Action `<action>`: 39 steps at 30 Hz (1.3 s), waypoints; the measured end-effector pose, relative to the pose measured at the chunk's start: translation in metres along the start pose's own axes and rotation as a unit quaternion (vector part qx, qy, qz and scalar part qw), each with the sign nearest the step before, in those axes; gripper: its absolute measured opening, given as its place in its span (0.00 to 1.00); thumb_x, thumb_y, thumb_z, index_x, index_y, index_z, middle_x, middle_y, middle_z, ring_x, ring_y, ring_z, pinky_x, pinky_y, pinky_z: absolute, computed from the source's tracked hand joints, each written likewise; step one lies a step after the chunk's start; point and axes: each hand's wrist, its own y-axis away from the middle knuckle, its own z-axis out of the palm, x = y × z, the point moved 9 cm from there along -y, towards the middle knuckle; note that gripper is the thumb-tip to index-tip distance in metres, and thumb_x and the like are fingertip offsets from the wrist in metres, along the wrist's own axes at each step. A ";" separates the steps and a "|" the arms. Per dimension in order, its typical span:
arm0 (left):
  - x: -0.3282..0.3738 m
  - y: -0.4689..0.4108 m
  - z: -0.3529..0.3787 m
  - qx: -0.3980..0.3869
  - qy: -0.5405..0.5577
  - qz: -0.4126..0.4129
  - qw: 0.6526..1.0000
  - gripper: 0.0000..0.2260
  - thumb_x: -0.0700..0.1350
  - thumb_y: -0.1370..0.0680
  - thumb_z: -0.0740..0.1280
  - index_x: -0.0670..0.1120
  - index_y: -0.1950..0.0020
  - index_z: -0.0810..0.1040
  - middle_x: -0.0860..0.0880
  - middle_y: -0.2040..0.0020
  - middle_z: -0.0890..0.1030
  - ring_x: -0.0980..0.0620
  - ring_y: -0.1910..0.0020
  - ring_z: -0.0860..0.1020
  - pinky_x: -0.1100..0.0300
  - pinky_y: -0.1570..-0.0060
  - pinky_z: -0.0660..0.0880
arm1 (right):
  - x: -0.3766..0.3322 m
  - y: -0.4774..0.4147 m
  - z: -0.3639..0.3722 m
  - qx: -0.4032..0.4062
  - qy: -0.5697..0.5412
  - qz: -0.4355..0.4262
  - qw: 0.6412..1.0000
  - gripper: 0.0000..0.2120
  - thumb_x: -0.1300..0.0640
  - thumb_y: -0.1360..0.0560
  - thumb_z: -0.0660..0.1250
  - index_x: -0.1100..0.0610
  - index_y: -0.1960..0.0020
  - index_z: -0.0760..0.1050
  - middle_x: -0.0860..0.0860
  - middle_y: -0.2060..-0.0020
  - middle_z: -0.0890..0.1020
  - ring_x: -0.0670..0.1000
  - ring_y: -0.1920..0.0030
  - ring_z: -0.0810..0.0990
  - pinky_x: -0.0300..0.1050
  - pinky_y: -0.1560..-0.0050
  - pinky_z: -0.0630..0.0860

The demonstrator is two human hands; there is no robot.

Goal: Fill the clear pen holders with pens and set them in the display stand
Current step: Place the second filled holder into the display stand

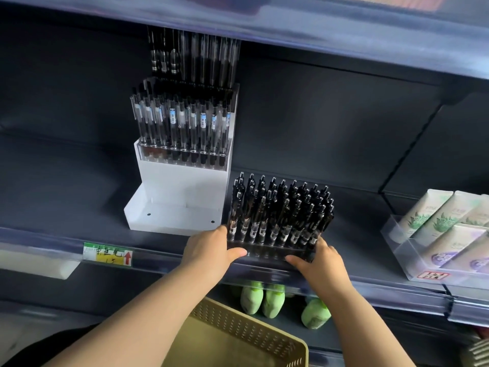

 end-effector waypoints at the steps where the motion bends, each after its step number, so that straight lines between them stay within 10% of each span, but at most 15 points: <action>1: 0.001 -0.001 0.001 0.002 -0.008 0.001 1.000 0.26 0.65 0.27 0.61 0.46 0.41 0.70 0.53 0.60 0.74 0.50 0.57 0.76 0.60 0.61 0.72 | 0.001 0.000 0.001 -0.001 -0.005 0.004 1.000 0.32 0.40 0.33 0.72 0.52 0.35 0.66 0.51 0.56 0.74 0.55 0.49 0.75 0.45 0.53 0.71; 14: -0.001 -0.005 -0.006 0.058 0.016 0.000 0.998 0.25 0.66 0.28 0.63 0.46 0.45 0.73 0.51 0.60 0.78 0.49 0.56 0.76 0.59 0.60 0.74 | 0.003 0.004 -0.011 0.044 -0.015 0.010 0.999 0.32 0.40 0.33 0.72 0.55 0.36 0.68 0.48 0.57 0.71 0.40 0.67 0.65 0.39 0.59 0.65; 18: 0.000 -0.003 -0.016 0.065 0.043 0.004 0.997 0.24 0.66 0.29 0.64 0.47 0.45 0.75 0.51 0.55 0.81 0.52 0.58 0.77 0.60 0.62 0.74 | -0.002 0.006 -0.024 0.044 -0.011 0.009 0.999 0.37 0.39 0.32 0.71 0.58 0.31 0.65 0.55 0.46 0.75 0.42 0.66 0.65 0.39 0.59 0.65; 31: -0.038 0.012 -0.085 0.097 0.104 -0.031 0.989 0.23 0.66 0.32 0.67 0.51 0.45 0.78 0.52 0.50 0.83 0.50 0.51 0.79 0.53 0.53 0.77 | -0.078 0.019 -0.056 0.063 -0.006 -0.074 0.995 0.35 0.37 0.35 0.70 0.57 0.36 0.70 0.52 0.58 0.75 0.48 0.56 0.70 0.43 0.59 0.68; 39: -0.106 0.020 -0.123 0.113 0.116 -0.076 0.984 0.19 0.63 0.32 0.69 0.55 0.46 0.81 0.56 0.49 0.82 0.55 0.55 0.75 0.62 0.66 0.67 | -0.140 0.018 -0.020 0.045 -0.019 -0.113 0.992 0.37 0.34 0.36 0.69 0.56 0.35 0.70 0.53 0.54 0.76 0.49 0.59 0.70 0.42 0.59 0.69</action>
